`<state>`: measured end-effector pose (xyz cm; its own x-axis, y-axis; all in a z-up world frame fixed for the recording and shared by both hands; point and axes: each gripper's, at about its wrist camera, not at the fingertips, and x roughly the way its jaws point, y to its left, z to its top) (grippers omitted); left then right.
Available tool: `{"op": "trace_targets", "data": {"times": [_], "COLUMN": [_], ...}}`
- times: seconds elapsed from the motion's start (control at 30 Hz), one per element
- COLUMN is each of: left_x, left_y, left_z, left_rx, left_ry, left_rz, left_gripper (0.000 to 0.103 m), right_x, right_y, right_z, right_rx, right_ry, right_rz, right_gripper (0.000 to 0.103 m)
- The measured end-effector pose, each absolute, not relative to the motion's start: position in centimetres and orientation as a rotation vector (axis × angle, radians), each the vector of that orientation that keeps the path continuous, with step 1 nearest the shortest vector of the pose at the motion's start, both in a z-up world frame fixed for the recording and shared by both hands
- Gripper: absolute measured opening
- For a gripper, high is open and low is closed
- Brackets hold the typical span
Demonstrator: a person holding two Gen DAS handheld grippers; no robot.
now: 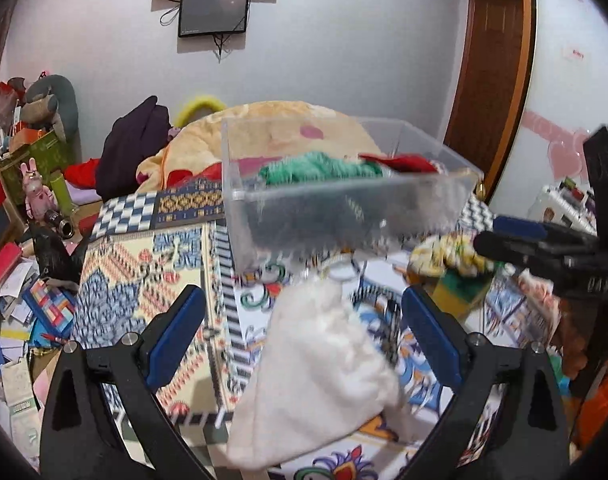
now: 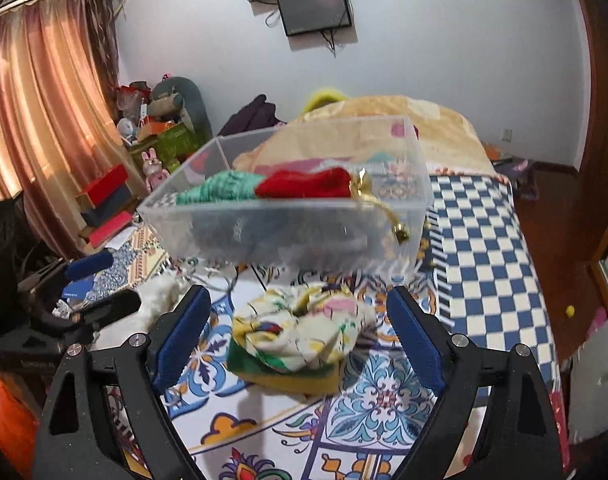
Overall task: Organize soft objects
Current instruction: 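Grasp the white cloth with the left tool while the right tool grasps the floral scrunchie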
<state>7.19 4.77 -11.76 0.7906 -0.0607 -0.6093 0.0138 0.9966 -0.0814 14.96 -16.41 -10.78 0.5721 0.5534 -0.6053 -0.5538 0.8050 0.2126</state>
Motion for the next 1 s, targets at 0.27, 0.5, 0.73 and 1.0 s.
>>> {"op": "trace_targets", "data": {"times": [0.27,0.5,0.73,1.0], "left_x": [6.5,5.7,5.0,4.3], "left_y": [4.9,5.2,5.4,5.3], "left_z": [-14.1,-15.1,-14.9,-14.3], "left_rx": [-0.111,-0.150,-0.184,-0.196], "left_ry": [0.690,0.704,0.686,0.669], "left_rz": [-0.036,-0.041,-0.070,-0.080], "left_gripper": [0.089,0.064,0.031,0.017], "right_x": [14.4,13.8,13.7,13.6], "right_y": [-17.1,-16.5,-16.2,-16.8], "right_z": [-11.8,-12.0,-12.2,-11.5], "right_rx": [0.014,-0.010,-0.013,0.019], "right_ry": [0.729,0.729,0.731,0.706], "right_rz": [0.654,0.670,0.671,0.676], "right_gripper": [0.082,0.069,0.053,0.038]}}
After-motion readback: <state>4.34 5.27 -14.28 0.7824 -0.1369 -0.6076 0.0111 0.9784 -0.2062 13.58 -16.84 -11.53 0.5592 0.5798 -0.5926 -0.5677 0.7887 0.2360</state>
